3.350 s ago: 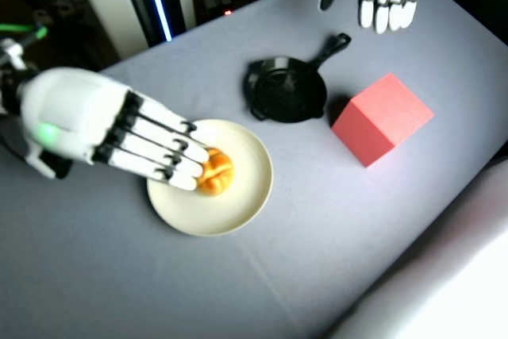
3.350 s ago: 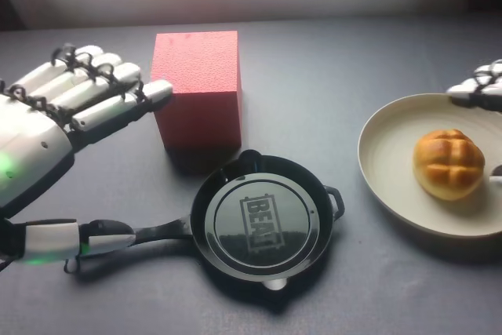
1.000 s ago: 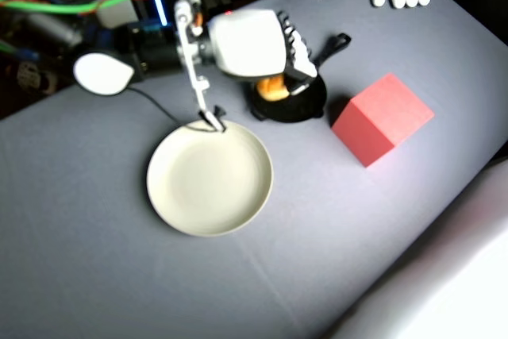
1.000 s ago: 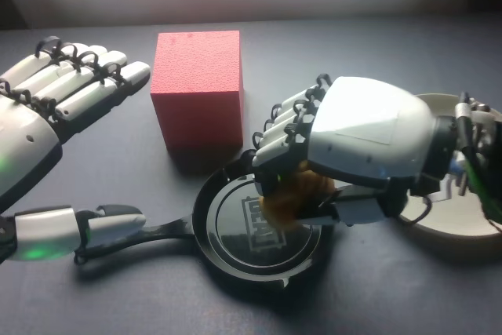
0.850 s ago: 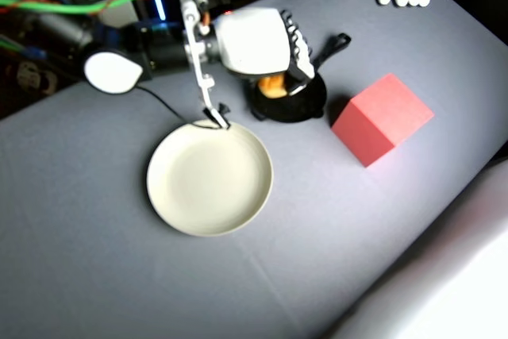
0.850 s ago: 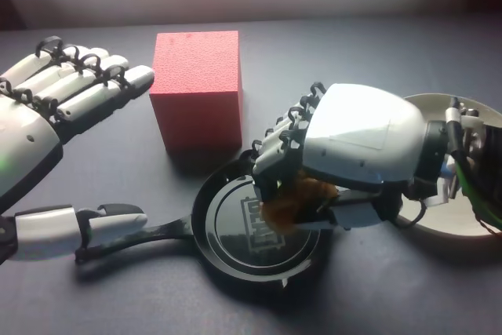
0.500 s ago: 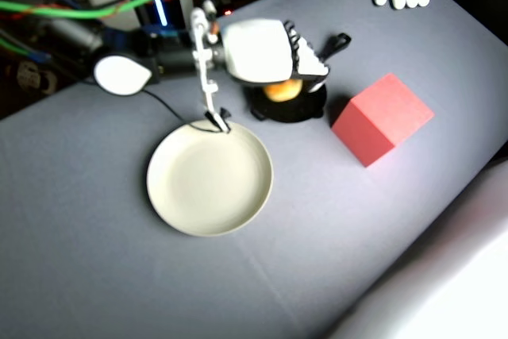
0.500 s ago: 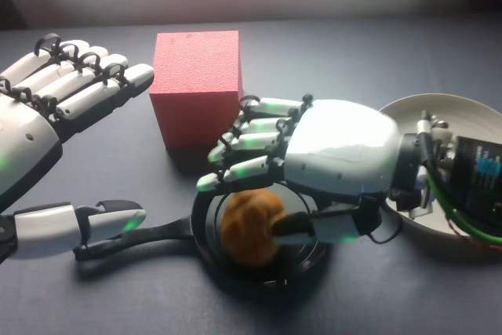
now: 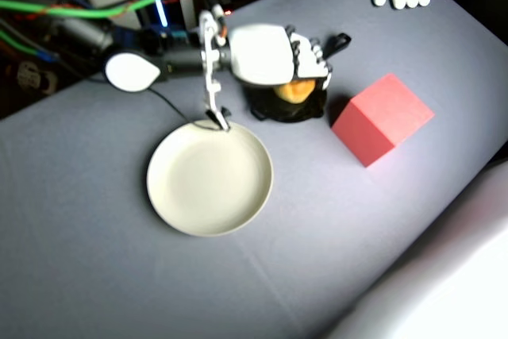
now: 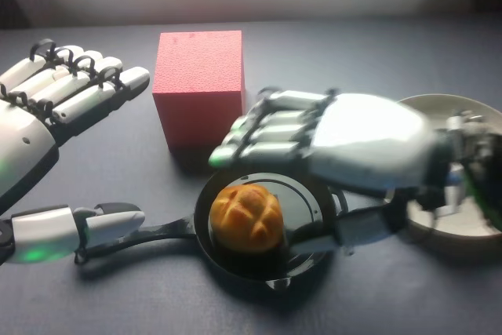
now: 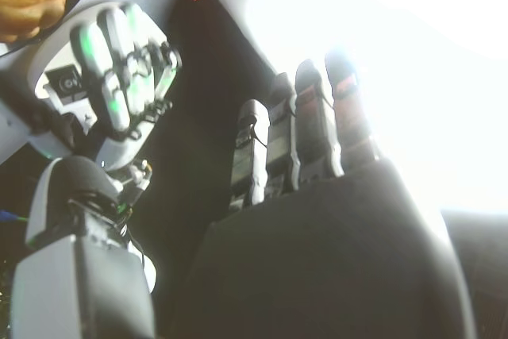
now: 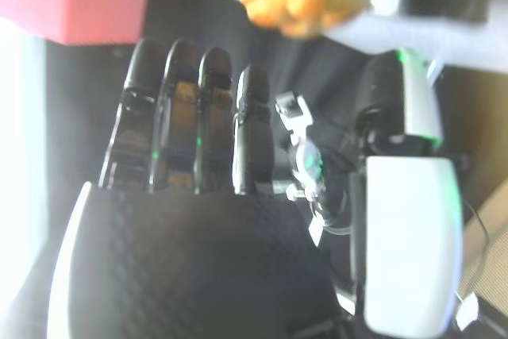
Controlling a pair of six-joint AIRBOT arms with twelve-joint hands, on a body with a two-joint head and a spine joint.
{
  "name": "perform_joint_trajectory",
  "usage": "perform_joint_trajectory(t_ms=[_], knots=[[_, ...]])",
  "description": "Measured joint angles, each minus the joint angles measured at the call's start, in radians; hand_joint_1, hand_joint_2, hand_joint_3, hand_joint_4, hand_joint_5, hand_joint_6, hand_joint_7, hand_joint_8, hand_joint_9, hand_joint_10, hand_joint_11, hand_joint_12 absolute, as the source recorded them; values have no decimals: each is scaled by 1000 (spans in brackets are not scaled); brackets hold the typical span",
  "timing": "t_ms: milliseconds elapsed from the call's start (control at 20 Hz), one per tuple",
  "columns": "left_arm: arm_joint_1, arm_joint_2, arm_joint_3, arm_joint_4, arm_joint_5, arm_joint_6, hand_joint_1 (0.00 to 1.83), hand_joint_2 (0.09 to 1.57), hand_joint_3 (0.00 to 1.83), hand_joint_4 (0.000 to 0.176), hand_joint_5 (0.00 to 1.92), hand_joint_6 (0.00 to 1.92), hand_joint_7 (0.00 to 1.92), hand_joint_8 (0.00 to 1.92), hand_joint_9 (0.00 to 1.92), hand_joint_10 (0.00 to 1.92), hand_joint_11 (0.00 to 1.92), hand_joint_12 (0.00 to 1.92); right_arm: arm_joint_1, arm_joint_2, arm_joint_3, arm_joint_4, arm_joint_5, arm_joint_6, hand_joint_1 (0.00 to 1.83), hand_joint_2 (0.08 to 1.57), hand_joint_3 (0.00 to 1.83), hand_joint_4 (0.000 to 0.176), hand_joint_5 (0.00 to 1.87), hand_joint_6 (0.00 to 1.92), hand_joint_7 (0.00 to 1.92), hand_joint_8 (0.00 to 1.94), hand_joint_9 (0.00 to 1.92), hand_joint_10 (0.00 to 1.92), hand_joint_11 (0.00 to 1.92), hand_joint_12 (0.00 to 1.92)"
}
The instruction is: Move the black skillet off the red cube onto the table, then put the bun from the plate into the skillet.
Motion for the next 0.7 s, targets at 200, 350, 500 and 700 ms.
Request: perform_joint_trajectory(t_ms=[200, 350, 500, 700], knots=[[29, 3, -10, -12, -23, 0, 368, 1024, 0, 68, 109, 0, 104, 0, 90, 1, 0, 222, -114, 130, -25, 173, 123, -4, 404, 1097, 7, 86, 155, 3, 153, 1, 75, 4, 2, 146], [49, 6, -14, -24, -45, 0, 331, 1048, 5, 34, 118, 1, 85, 1, 90, 3, 0, 293, -204, 194, -50, 304, 272, -8, 373, 1213, 2, 66, 282, 6, 280, 6, 222, 10, 93, 190], [53, 6, -14, -55, -73, 0, 366, 1075, 2, 103, 120, 0, 168, 4, 143, 1, 0, 470, -307, 238, -93, 431, 429, -43, 325, 1306, 11, 0, 301, 2, 320, 2, 309, 13, 167, 210], [53, 6, -14, -52, -108, 0, 275, 1123, 2, 65, 81, 0, 217, 3, 197, 6, 0, 542, -431, 269, -142, 556, 609, -48, 326, 1320, 0, 0, 358, 8, 462, 15, 476, 21, 297, 262]])
